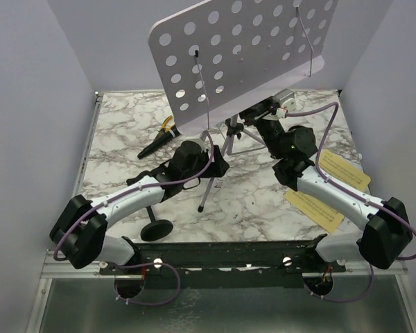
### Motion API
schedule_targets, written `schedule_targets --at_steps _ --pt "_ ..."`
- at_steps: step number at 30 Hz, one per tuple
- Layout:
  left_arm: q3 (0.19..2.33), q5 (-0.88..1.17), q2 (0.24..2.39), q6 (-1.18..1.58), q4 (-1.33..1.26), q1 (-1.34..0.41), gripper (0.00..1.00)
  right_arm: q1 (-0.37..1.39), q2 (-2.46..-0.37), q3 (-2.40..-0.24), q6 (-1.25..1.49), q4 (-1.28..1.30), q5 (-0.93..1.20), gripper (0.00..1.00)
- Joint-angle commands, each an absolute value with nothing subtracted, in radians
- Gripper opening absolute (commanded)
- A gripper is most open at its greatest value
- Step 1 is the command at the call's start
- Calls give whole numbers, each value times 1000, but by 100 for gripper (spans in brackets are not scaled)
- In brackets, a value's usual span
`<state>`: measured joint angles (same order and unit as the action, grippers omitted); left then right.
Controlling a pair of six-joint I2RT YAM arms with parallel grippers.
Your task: Set up the instrument practice props
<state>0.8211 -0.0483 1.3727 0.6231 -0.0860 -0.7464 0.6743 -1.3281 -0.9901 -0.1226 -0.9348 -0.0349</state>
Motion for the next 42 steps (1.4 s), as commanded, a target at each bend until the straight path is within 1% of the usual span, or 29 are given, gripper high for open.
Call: schedule_targets --at_steps 1,4,8,16,20,25,30,34,38,42 --pt "875 27 1302 673 -45 -732 86 671 -1320 -1042 -120 -1045 -9 1" --pt "889 8 1253 688 -26 -733 88 672 -1321 -1038 -104 -1043 -12 1" --pt "876 -83 1154 686 -2 -731 89 672 -1298 -1037 -80 -1023 -8 0" --pt "834 -263 952 645 123 -727 91 672 -1206 -1029 -30 -946 109 1" --pt "810 -289 908 640 156 -725 91 671 -1166 -1005 -13 -905 169 0" --pt "782 -290 894 657 163 -725 91 672 -1132 -943 -5 -939 154 1" --pt "768 -261 899 685 162 -725 91 671 -1118 -906 30 -958 182 1" --pt "756 -212 906 704 148 -725 91 672 -1143 -861 -24 -1010 137 1" --pt "716 -62 930 703 29 -724 90 672 -1182 -845 -46 -1036 103 1" --pt "676 90 991 750 -148 -727 86 673 -1190 -840 -50 -1058 92 0"
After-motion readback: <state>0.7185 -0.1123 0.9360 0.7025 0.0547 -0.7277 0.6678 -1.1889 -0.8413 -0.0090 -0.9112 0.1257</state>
